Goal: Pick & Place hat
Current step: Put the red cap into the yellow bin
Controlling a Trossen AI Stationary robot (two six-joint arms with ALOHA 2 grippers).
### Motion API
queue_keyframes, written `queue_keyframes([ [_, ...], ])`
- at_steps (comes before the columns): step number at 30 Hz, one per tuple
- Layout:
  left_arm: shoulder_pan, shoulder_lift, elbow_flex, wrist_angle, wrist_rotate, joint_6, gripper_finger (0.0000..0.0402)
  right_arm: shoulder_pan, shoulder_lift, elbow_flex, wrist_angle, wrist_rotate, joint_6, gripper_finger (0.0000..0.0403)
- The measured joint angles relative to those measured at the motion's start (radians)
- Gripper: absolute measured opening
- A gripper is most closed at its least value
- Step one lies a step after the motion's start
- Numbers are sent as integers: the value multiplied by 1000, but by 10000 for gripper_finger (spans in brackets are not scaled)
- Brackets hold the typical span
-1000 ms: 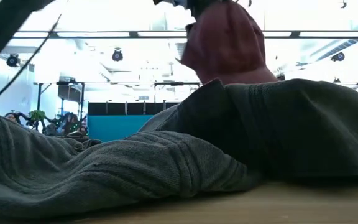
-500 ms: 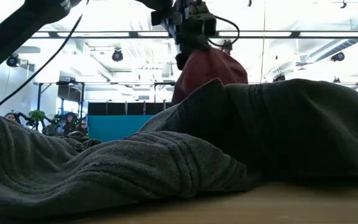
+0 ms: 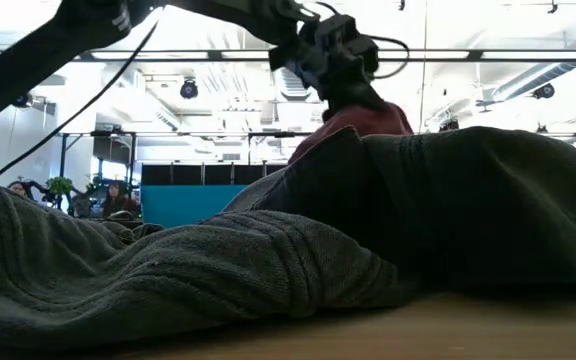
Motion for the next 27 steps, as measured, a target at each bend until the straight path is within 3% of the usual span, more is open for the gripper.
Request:
queue_keyframes([
  [7,-65,13,36,30,39,139,35,0,0,-2,0,-3,0,130],
  [12,-78,9,75,33,15,295,35,0,0,-3,0,-4,0,130],
  [16,-50,9,59,37,-70,376,35,0,0,-3,0,-6,7,130],
  [23,7,18,36,111,-68,244,36,0,0,-21,-6,-6,74,130],
  [27,7,13,67,124,-135,147,56,0,0,-61,-8,-8,122,130],
])
